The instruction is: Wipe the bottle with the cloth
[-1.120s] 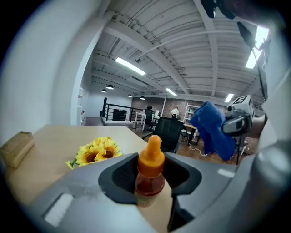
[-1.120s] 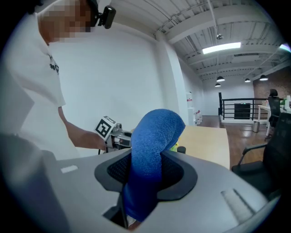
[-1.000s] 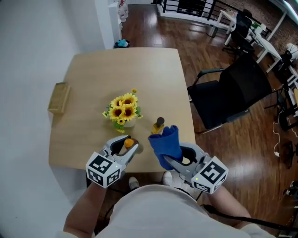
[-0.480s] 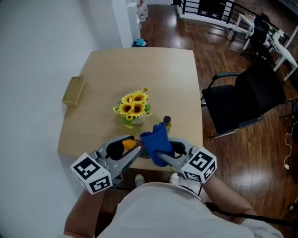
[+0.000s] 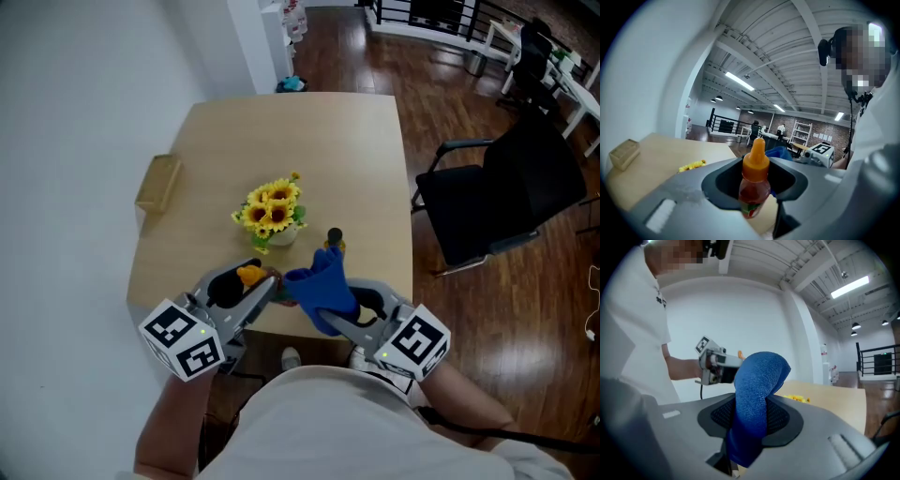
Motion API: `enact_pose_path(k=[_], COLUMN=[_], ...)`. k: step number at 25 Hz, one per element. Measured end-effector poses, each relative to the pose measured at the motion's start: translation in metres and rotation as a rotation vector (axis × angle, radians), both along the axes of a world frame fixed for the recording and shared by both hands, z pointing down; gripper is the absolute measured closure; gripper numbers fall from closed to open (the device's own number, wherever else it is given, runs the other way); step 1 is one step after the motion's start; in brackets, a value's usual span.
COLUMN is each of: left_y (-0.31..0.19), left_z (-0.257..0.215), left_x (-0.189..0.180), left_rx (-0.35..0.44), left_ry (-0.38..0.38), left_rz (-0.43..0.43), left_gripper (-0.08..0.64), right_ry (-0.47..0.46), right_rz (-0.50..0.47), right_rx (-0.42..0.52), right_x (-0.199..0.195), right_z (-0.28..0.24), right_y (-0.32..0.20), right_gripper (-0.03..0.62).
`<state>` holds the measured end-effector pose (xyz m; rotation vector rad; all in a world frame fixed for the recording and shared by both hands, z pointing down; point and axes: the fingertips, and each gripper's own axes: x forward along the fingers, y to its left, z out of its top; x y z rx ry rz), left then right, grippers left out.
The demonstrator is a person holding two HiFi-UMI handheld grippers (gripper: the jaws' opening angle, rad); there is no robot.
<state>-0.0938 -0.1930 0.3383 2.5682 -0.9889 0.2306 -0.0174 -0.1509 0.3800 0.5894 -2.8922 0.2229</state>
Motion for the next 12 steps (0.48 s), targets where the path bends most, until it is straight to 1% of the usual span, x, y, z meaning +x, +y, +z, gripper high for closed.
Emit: enact_pose_path(k=[2,4,6,7,10,12], left_y=[-0.001,-0.002,-0.003,-0.004,-0.004,-0.003], left_z=[0.003,0.003,0.001,-0.001,-0.01,-0.016], left_x=[0.004,0.011,0.018,0.021,0.027,0.029], left_rx=[-0.013,-0.02,-0.02,-0.019,-0.011,-0.001], left_ry=[0.004,0.015,0.027,0.033,0.056,0.064], left_rz=[-0.006,-0.004,0.006,0.012,0.02,0.022], left_gripper=[0.397,0.397,0.397,0.397,0.397,0.397], right_ry=[0.018,0.019,0.018,0.034,0.124,0.16], right_rz=[-0.083,-0.123,-0.122,-0.112,-0.088,-0.069], right_rx=[0.067,0.077,0.064,0.059,0.043,0.006], right_x=[-0.013,-0.024,-0.028,-0.026,-0.015,-0.005], right_z=[-0.022,-0.027,-0.02,-0.012,0.023,0.051], right_y=[0.018,0.03,0.032,0.031,0.031,0.03], right_gripper=[0.442,0.442,0.442,0.442,0.442,0.442])
